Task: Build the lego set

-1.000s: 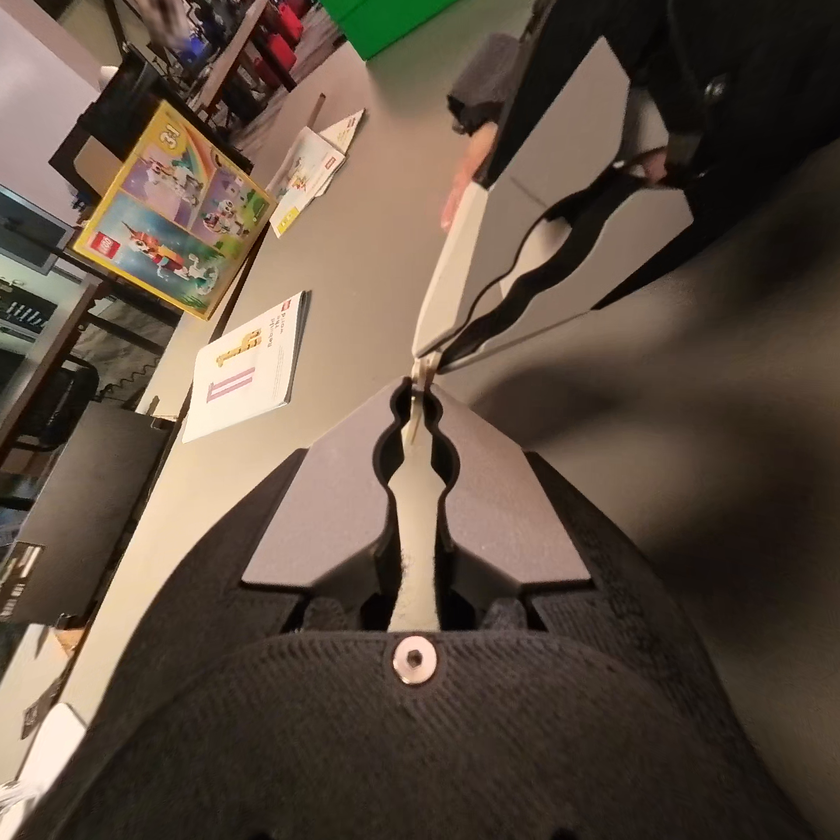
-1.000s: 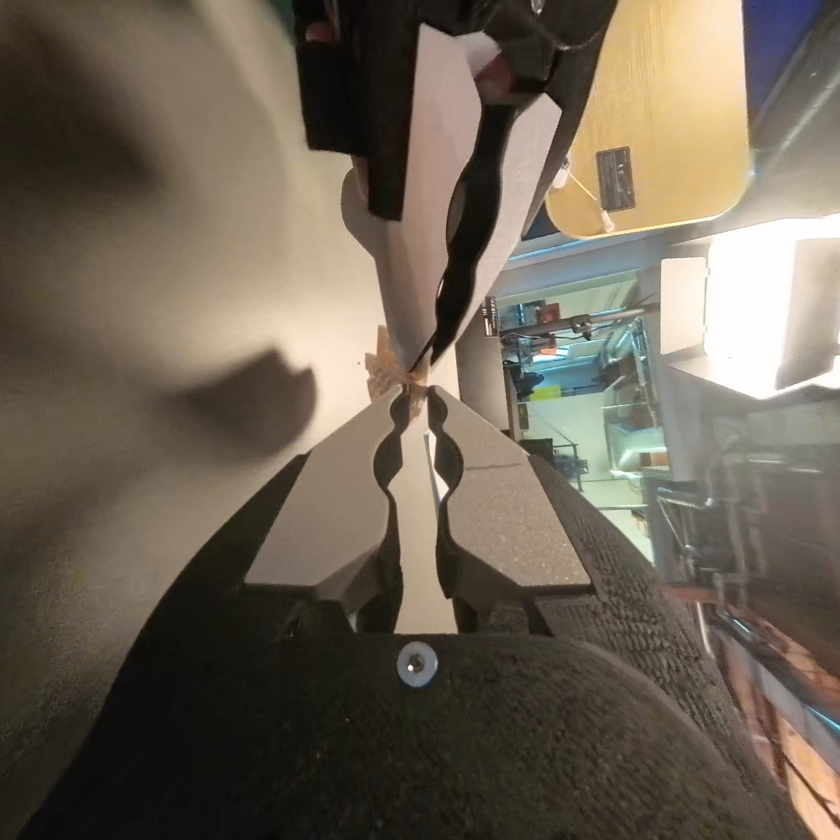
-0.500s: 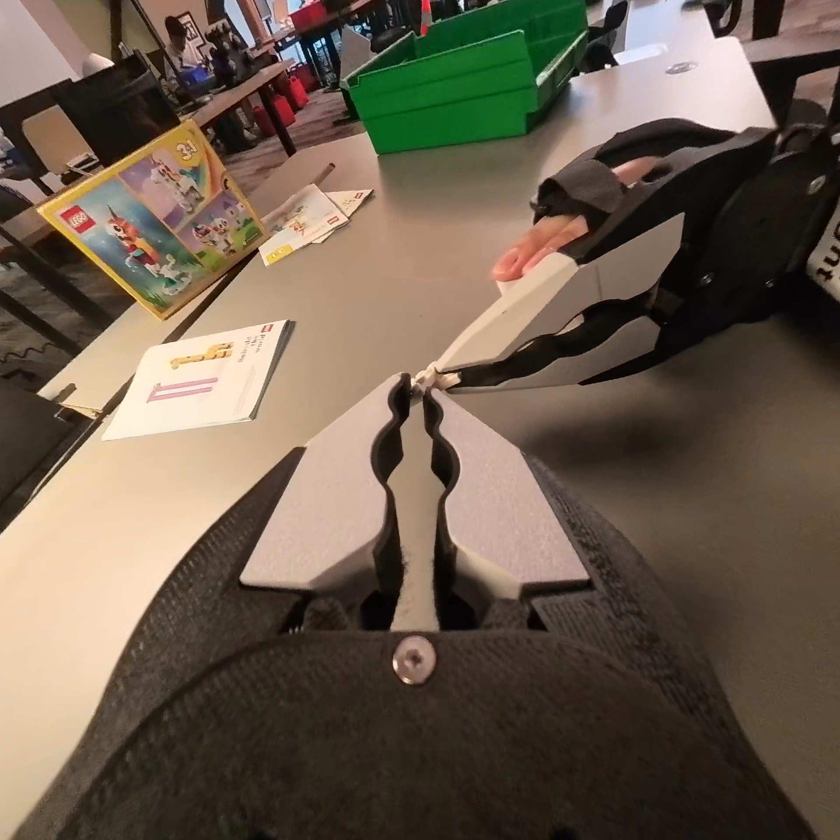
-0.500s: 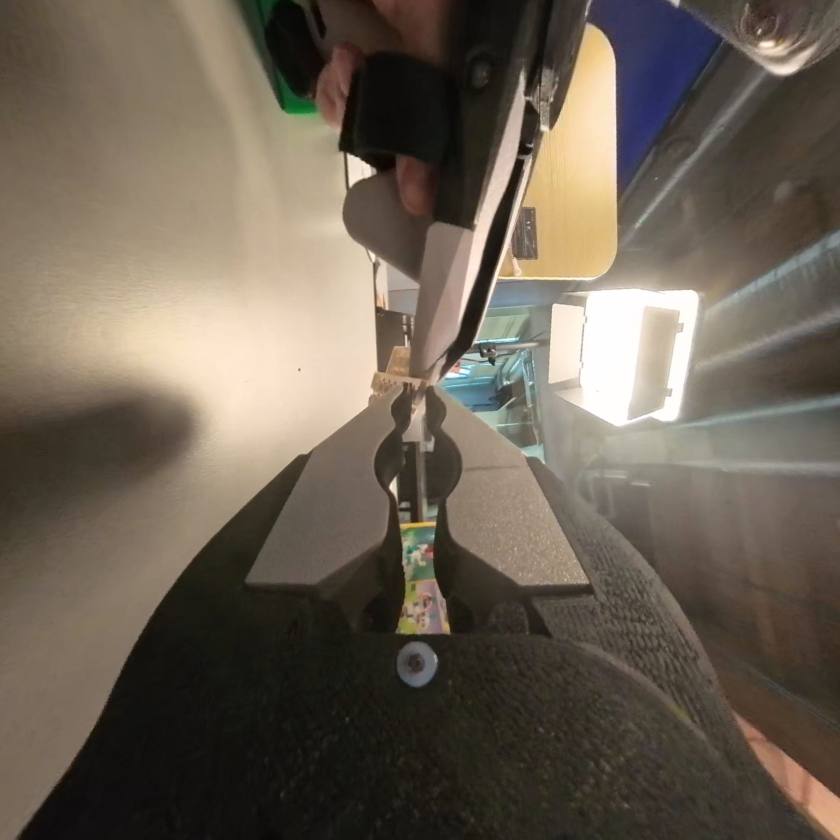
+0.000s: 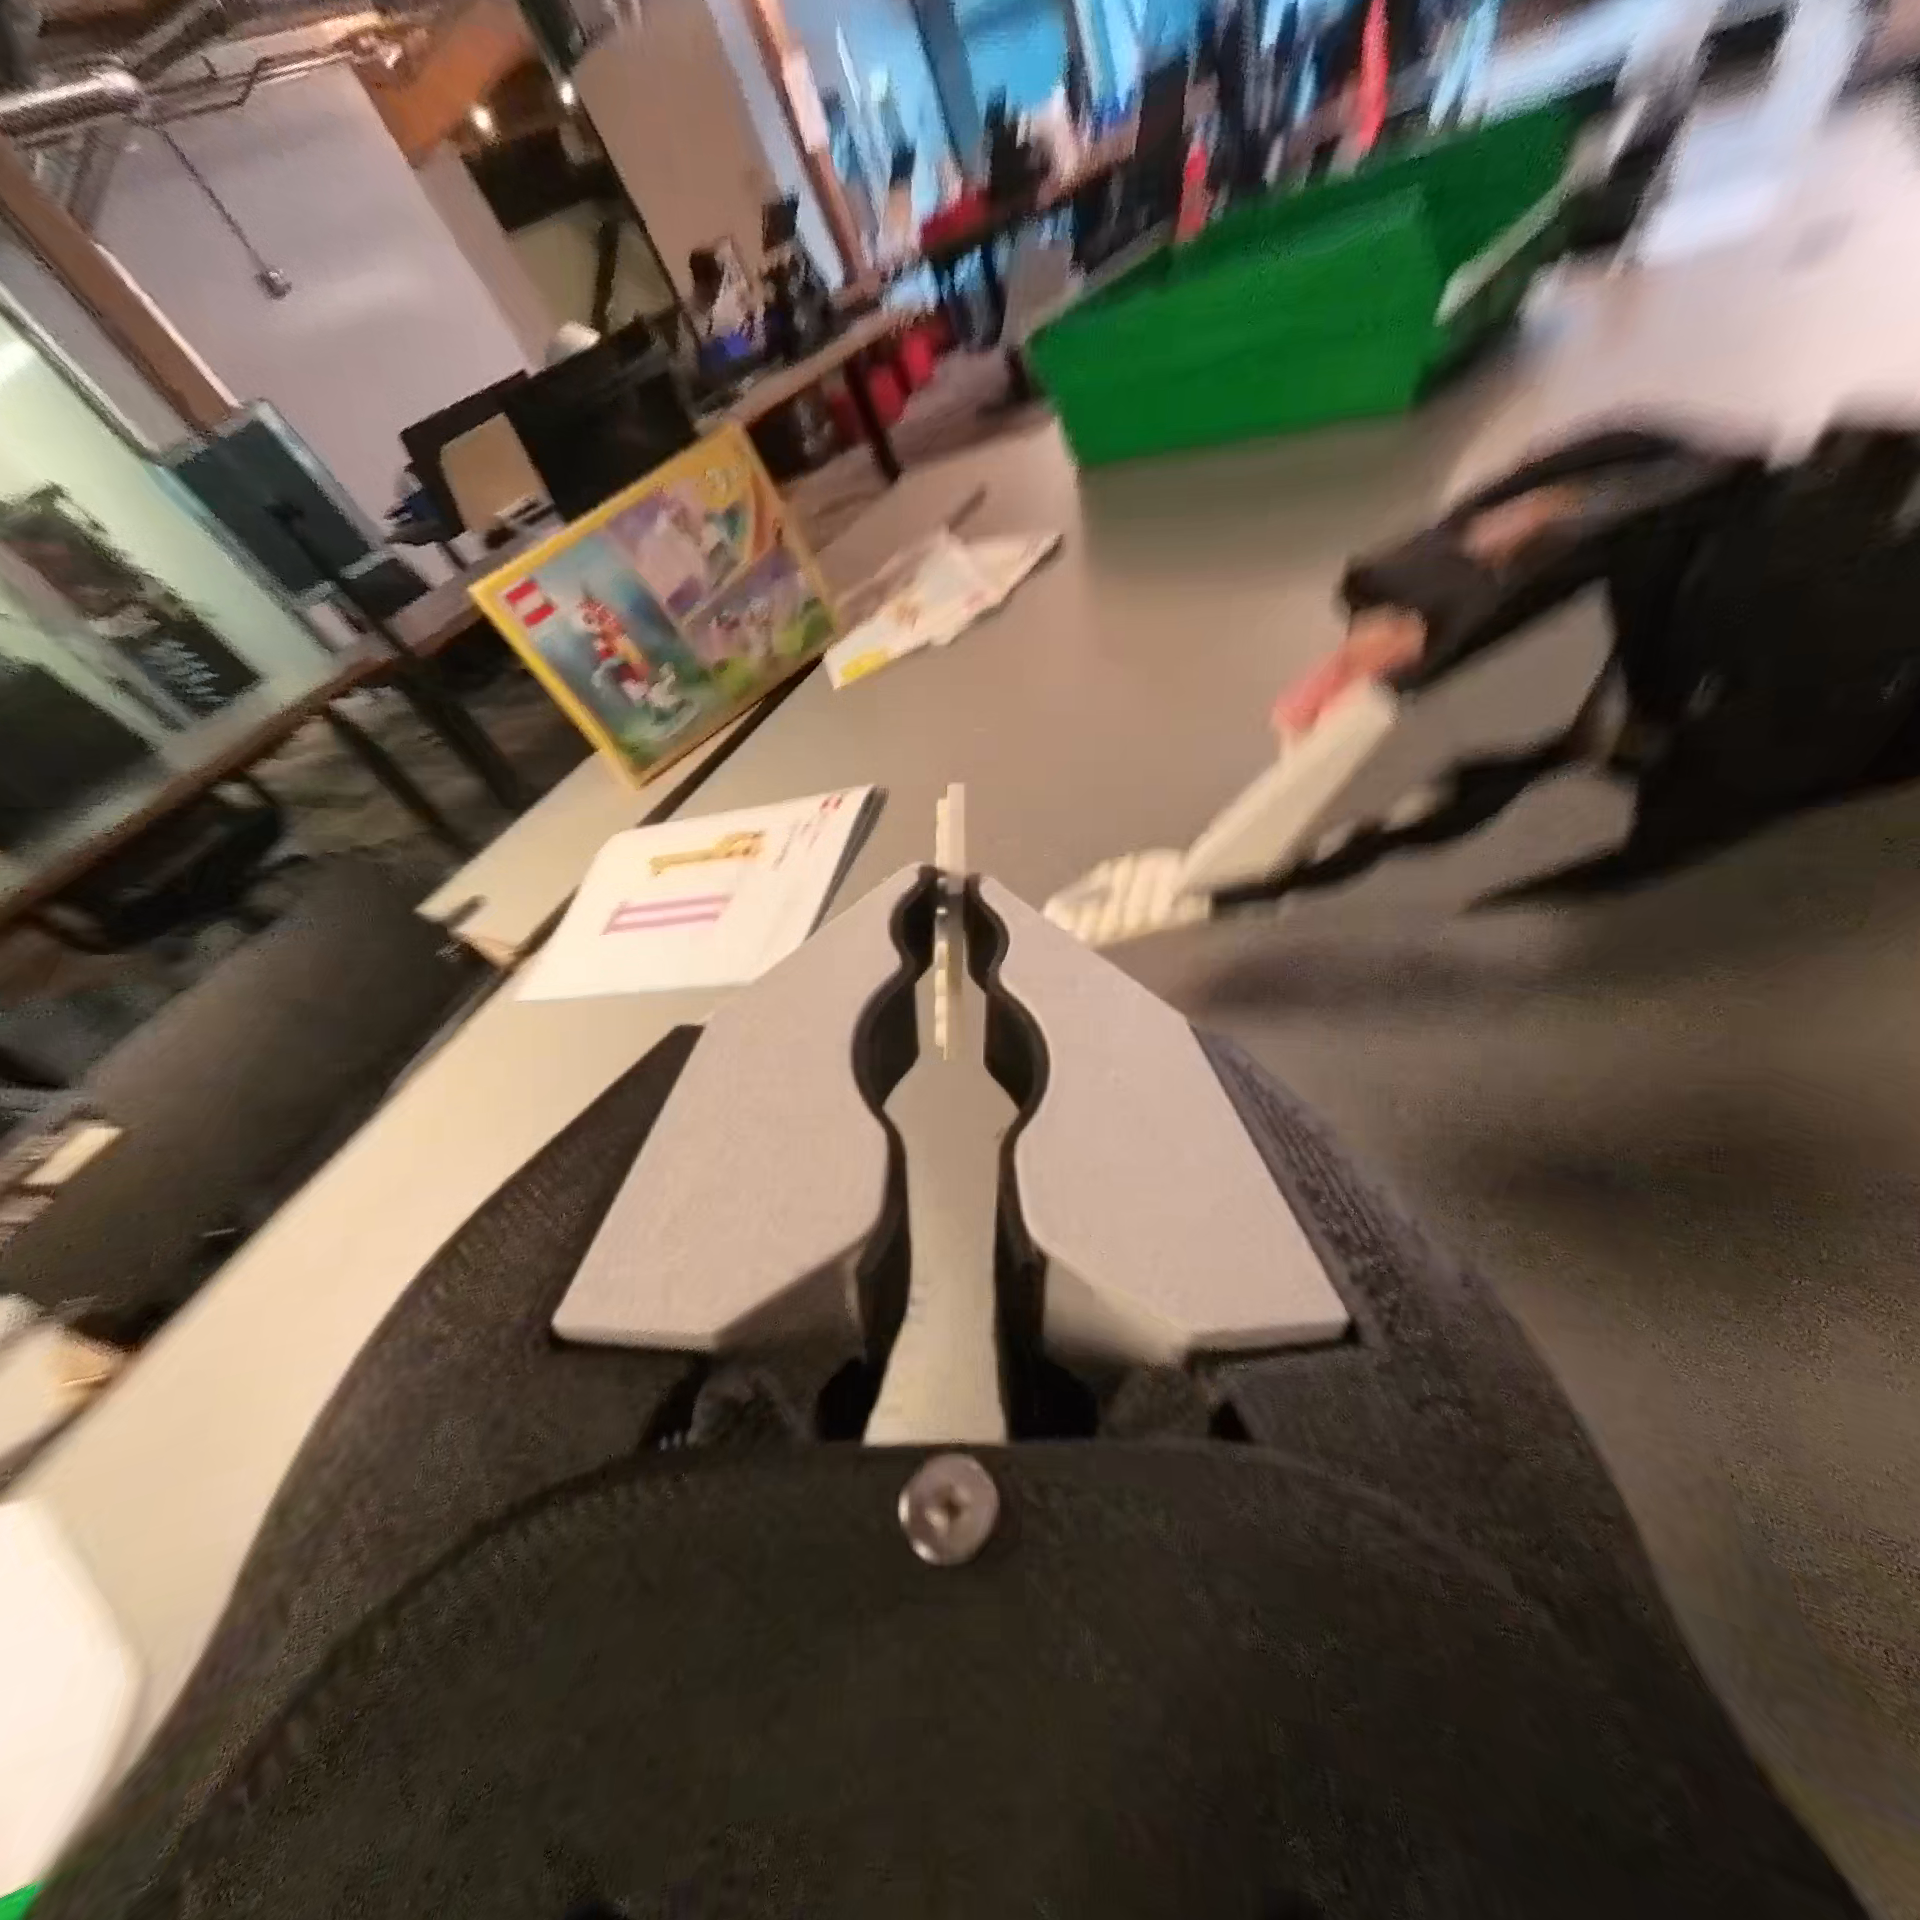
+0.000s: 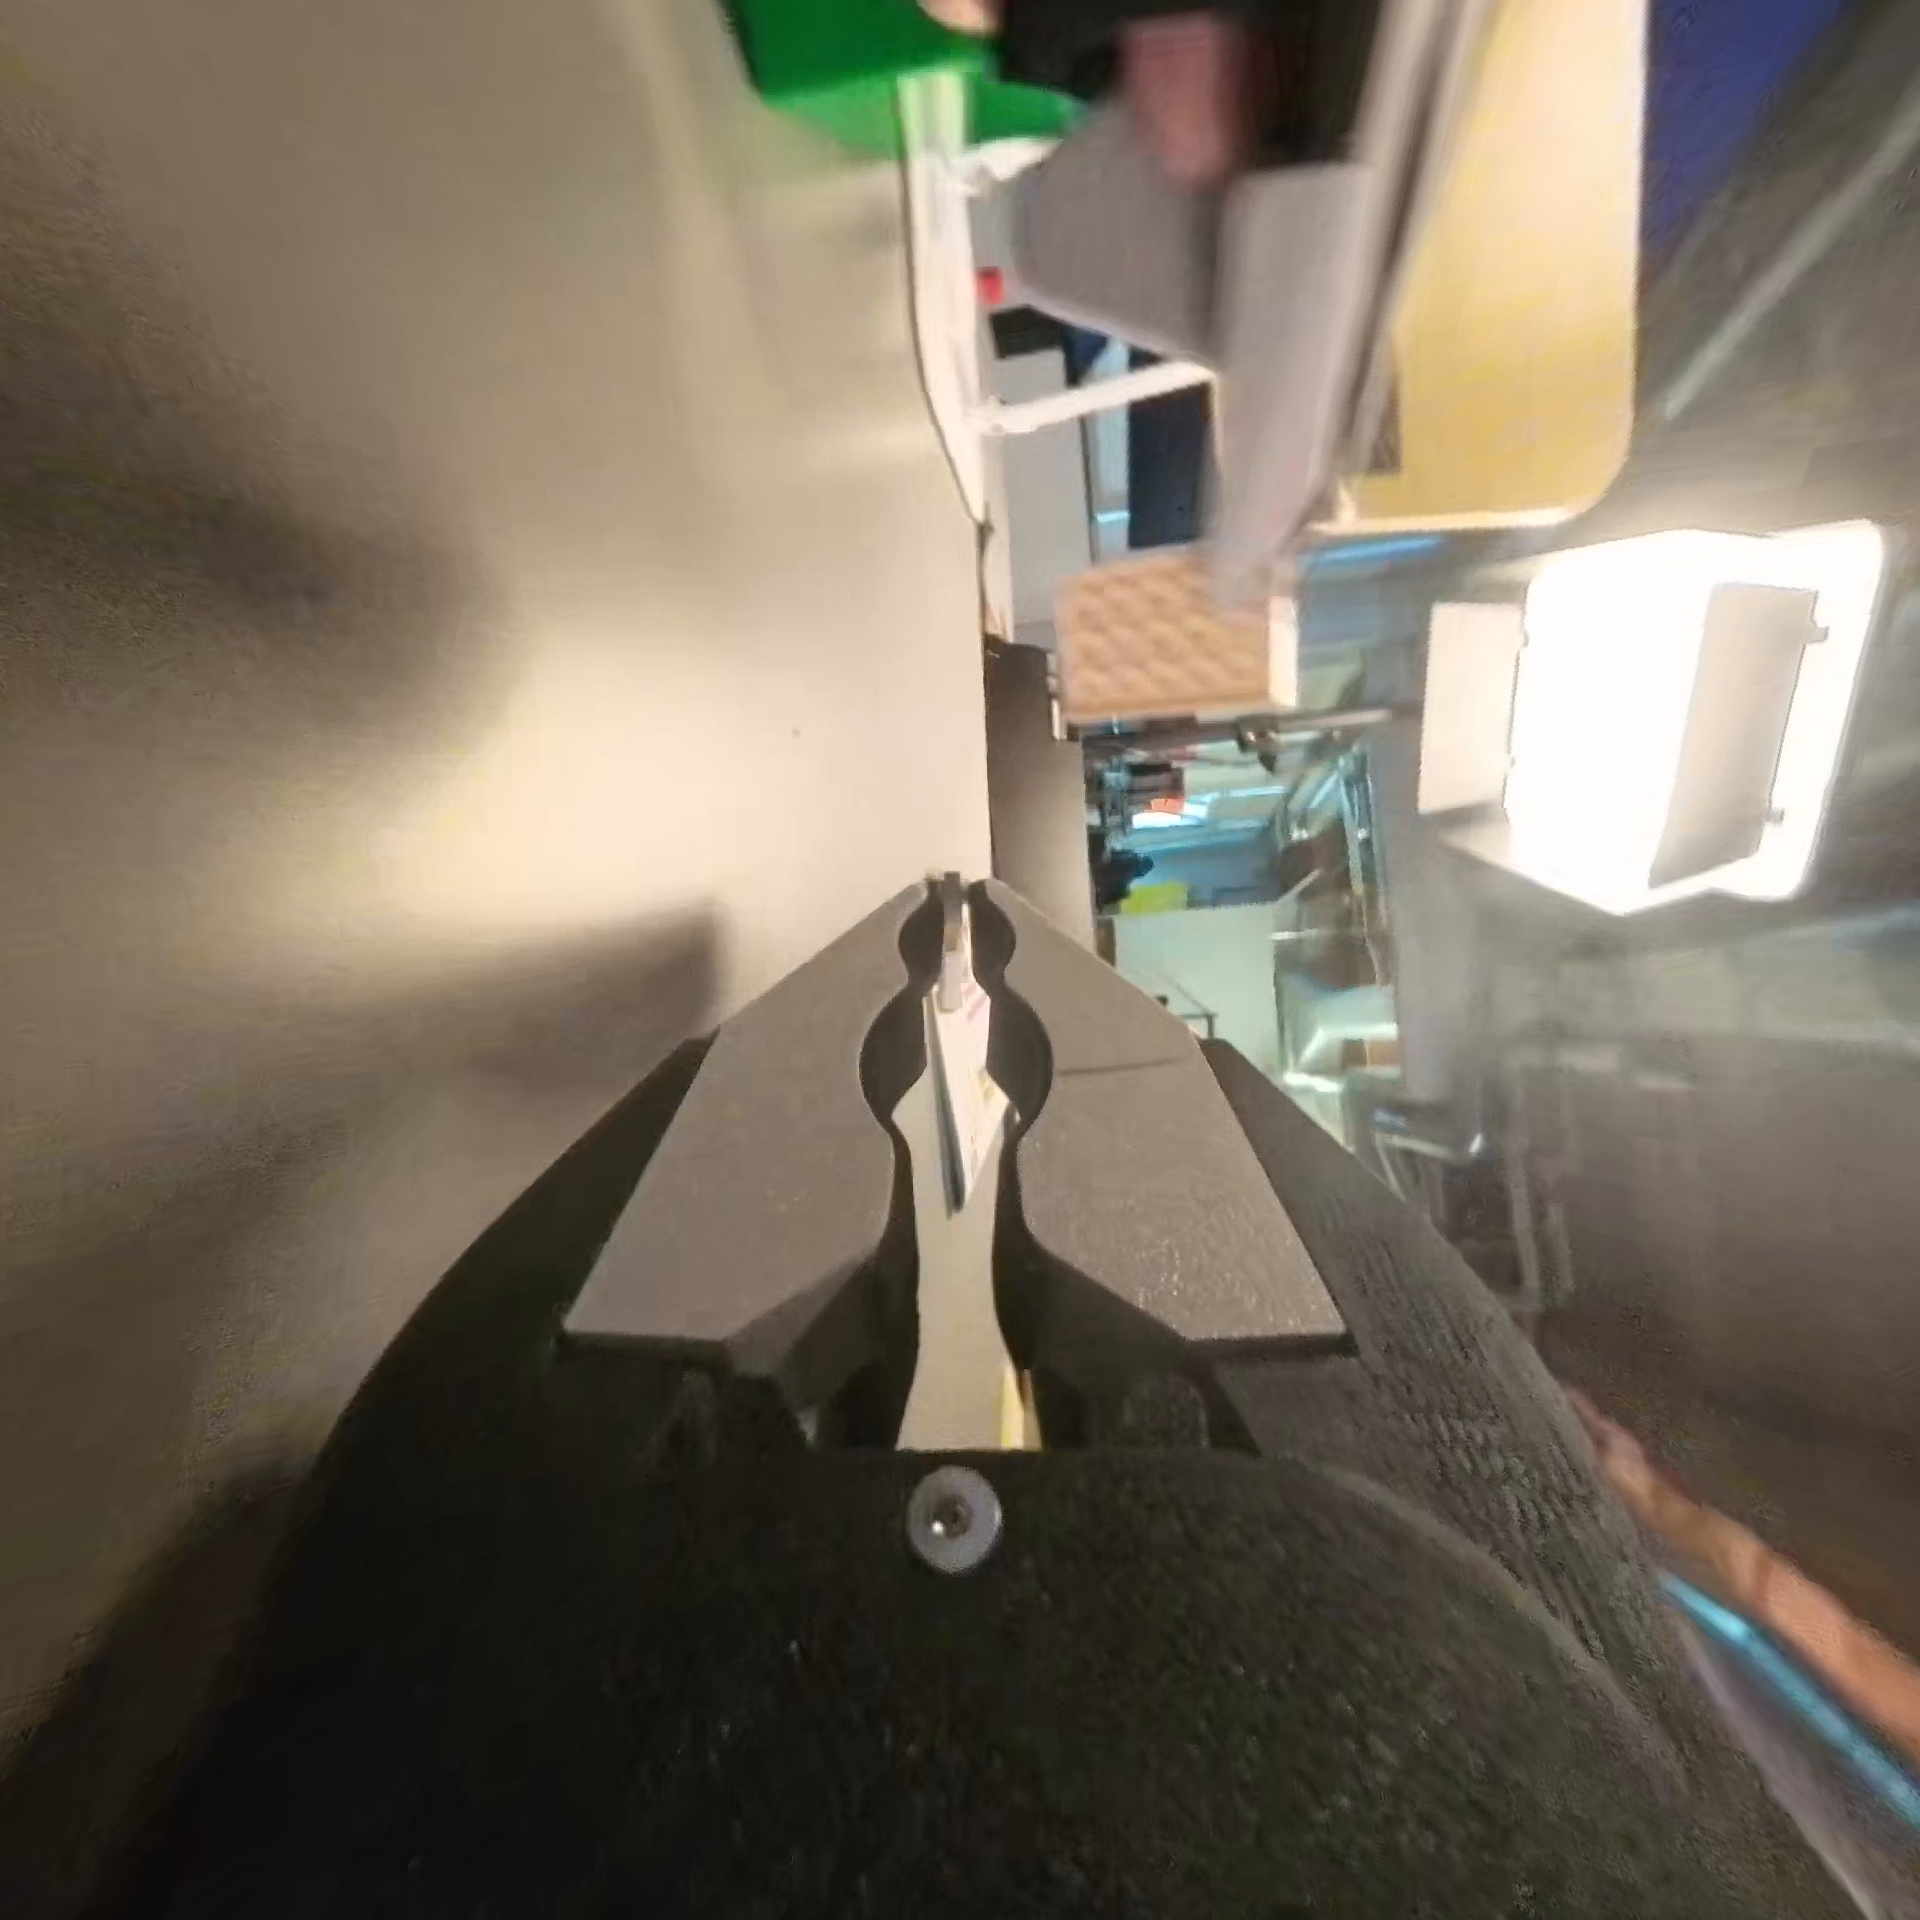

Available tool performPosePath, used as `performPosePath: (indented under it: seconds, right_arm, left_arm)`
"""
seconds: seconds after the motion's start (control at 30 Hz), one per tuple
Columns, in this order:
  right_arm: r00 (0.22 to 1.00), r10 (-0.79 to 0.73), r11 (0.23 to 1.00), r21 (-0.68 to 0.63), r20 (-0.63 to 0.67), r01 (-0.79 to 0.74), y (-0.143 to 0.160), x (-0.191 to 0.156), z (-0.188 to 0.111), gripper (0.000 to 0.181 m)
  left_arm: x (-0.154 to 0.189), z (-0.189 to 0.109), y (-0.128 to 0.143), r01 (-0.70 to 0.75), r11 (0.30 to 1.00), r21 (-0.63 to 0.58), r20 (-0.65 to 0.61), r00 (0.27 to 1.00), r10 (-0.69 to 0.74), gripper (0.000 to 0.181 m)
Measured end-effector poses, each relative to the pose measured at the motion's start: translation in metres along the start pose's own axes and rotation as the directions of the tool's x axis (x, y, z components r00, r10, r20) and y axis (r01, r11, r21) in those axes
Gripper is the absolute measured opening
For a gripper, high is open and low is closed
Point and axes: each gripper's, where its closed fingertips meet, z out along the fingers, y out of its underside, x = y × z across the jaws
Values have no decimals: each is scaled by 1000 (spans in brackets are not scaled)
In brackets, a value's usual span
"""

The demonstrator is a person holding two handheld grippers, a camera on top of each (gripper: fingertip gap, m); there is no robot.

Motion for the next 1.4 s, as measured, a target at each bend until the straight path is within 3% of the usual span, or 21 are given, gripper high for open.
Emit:
performPosePath:
  seconds: [0.1, 0.2, 0.3, 0.4, 0.5, 0.63, 0.7, 0.77, 0.83, 0.9, 0.93, 1.0, 1.1, 1.17, 1.23, 1.3, 1.4]
  right_arm:
    - [997, 65, 997, -30, -29, -66, 15, 9, 0, 4]
    - [997, 69, 997, -25, -21, -70, 16, 7, 0, 4]
    - [995, 93, 996, 8, -30, -93, 12, 10, -2, 4]
    - [989, 141, 990, 39, -52, -139, 11, 17, -4, 4]
    - [980, 191, 980, 65, -62, -187, 10, 23, -6, 4]
    - [971, 229, 971, 88, -66, -223, 10, 27, -8, 4]
    - [967, 247, 966, 99, -67, -240, 10, 29, -9, 4]
    - [963, 262, 961, 108, -71, -253, 10, 31, -10, 4]
    - [959, 274, 958, 112, -73, -265, 10, 32, -11, 4]
    - [956, 285, 954, 118, -75, -275, 11, 33, -12, 4]
    - [955, 286, 953, 123, -80, -275, 10, 34, -12, 3]
    - [956, 279, 954, 142, -89, -265, 7, 36, -15, 3]
    - [965, 230, 964, 162, -124, -209, 2, 40, -19, 2]
    - [973, 170, 976, 163, -156, -145, -3, 40, -20, 3]
    - [977, 91, 984, 165, -191, -60, -10, 39, -21, 3]
    - [976, 11, 985, 169, -218, 27, -19, 37, -23, 4]
    - [969, -80, 976, 179, -236, 124, -30, 30, -24, 4]
  left_arm:
    - [3, 5, 11, -229, 970, -82, 69, 970, 235, 4]
    - [-11, -8, -9, -382, 920, -90, 221, 893, 393, 4]
    - [-34, -47, -45, -314, 945, -90, 384, 865, 324, 4]
    - [-76, -103, -66, -101, 990, -95, 550, 824, 137, 4]
    - [-122, -151, -28, 254, 942, -220, 614, 786, -69, 4]
    - [-154, -184, 52, 570, 718, -400, 607, 752, -258, 5]
    - [-158, -191, 89, 640, 591, -490, 600, 740, -304, 5]
    - [-163, -198, 119, 645, 520, -561, 611, 746, -265, 5]
    - [-159, -207, 147, 646, 406, -646, 612, 757, -229, 17]
    - [-154, -211, 159, 656, 342, -673, 622, 752, -219, 30]
    - [-154, -208, 155, 658, 357, -663, 628, 749, -213, 37]
    - [-155, -195, 128, 645, 469, -603, 629, 746, -217, 46]
    - [-134, -153, 54, 537, 711, -454, 537, 802, -262, 49]
    - [-96, -118, 7, 469, 812, -347, 385, 861, -333, 49]
    - [-46, -84, -24, 463, 843, -274, 178, 886, -429, 48]
    - [-7, -55, -36, 496, 836, -235, 17, 862, -507, 48]
    - [0, -21, -40, 549, 835, -34, -7, 835, -550, 30]
